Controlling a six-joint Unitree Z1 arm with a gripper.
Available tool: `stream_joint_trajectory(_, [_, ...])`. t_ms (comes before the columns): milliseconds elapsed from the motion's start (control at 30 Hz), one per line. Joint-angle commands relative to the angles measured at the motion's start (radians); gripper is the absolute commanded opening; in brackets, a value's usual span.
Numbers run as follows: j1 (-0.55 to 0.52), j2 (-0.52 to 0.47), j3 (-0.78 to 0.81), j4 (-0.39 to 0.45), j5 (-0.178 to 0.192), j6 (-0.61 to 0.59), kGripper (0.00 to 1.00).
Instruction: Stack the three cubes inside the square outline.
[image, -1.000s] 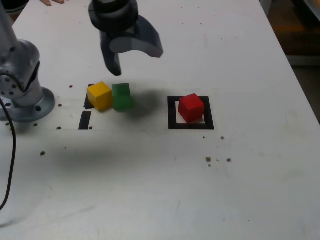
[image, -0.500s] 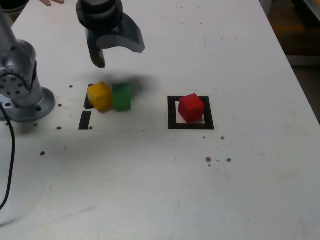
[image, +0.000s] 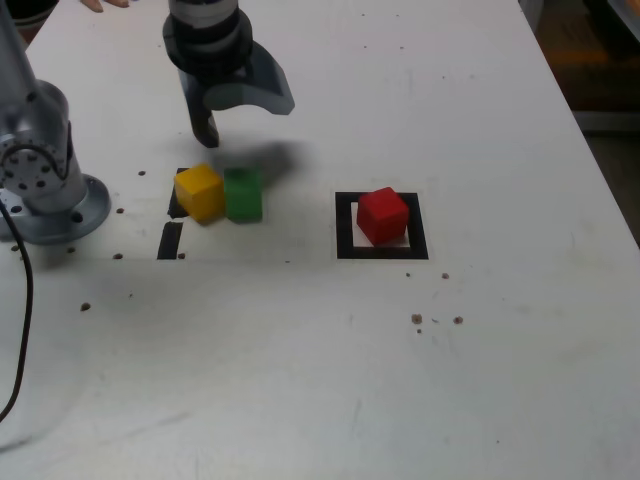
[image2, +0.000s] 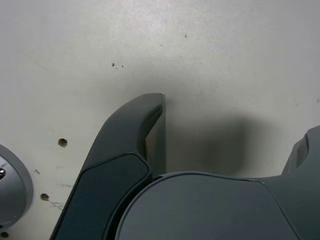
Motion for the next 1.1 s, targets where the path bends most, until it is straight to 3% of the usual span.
stream_joint_trajectory(0, [0.002, 0.007, 0.008, -0.014, -0.011, 0.002, 0.94])
stream_joint_trajectory(600, [-0.113, 0.047, 0.024, -0.052, -0.189, 0.002, 0.93])
stream_joint_trajectory(1067, [-0.145, 0.041, 0.043, -0.031, -0.258, 0.006, 0.89])
